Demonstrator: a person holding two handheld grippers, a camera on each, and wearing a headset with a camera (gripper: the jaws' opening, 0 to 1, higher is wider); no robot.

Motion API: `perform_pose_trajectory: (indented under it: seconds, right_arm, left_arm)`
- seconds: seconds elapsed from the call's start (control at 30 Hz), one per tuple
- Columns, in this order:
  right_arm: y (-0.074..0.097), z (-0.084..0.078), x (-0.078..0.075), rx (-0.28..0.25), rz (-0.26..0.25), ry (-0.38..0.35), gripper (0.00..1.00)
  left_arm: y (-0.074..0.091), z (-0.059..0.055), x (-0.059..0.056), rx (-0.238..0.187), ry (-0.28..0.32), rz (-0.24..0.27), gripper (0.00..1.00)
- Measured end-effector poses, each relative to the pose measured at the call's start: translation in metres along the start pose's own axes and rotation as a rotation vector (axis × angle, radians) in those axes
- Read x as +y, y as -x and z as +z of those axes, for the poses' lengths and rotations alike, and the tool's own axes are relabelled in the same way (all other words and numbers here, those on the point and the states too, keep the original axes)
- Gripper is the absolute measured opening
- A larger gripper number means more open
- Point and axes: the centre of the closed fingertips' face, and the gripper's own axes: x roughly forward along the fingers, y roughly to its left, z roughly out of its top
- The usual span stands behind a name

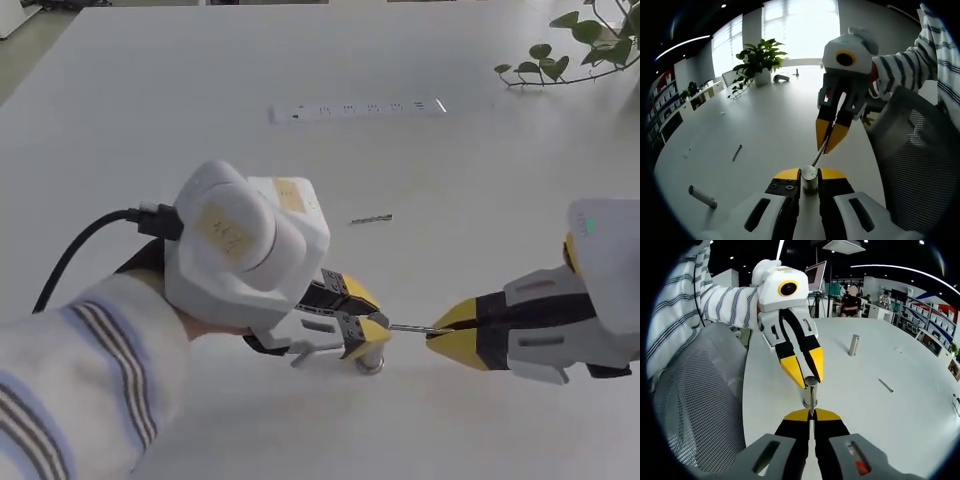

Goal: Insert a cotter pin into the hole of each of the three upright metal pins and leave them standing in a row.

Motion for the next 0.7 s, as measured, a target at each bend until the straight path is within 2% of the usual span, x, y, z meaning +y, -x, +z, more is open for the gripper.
perform_pose_trajectory:
  seconds: [0.7]
  right_arm:
    - [-0.01, -0.004, -0.005, 0.047, 0.017, 0.044, 0.0]
  left_arm:
    - [-0.001, -0.001, 0.0, -0.001, 0.012, 0.02, 0.09]
